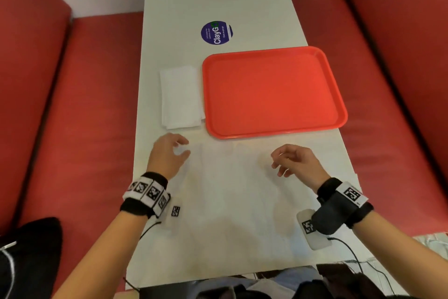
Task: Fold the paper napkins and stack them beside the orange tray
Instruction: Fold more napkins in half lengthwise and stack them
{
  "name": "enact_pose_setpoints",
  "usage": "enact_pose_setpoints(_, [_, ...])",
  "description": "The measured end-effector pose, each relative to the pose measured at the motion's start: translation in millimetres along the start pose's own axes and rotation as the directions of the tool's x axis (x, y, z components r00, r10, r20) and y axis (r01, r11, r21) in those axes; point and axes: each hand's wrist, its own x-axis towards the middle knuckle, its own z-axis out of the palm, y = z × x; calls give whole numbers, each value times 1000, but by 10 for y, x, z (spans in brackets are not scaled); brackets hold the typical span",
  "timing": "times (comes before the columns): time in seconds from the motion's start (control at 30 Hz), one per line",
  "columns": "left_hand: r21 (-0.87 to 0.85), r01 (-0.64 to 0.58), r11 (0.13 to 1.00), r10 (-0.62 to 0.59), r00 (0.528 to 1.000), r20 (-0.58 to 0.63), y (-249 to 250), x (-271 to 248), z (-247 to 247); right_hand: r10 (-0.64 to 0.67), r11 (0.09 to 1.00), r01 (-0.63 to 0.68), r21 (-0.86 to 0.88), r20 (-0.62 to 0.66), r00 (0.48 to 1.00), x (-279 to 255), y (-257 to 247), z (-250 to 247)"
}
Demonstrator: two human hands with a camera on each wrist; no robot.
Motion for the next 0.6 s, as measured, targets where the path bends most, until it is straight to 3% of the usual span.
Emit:
enact_pose_setpoints(0.13, [236, 65, 970, -106, 980, 167, -216, -436, 136, -15, 992, 33, -119, 152, 988, -55, 111, 396])
enact_pose_setpoints(0.27, [426, 141, 894, -212, 970, 122, -318, -615, 172, 63, 927, 50, -371, 286, 956, -48, 290, 716])
enact_pose_setpoints(0.33, [441, 179, 880, -235, 969, 75, -337, -650, 178, 68, 879, 75, -470, 281, 957, -49, 366, 789])
enact_pose_setpoints(0.6, [367, 291, 883, -326, 945, 34, -382, -697, 151, 17, 852, 102, -513, 223, 975, -72, 433, 858])
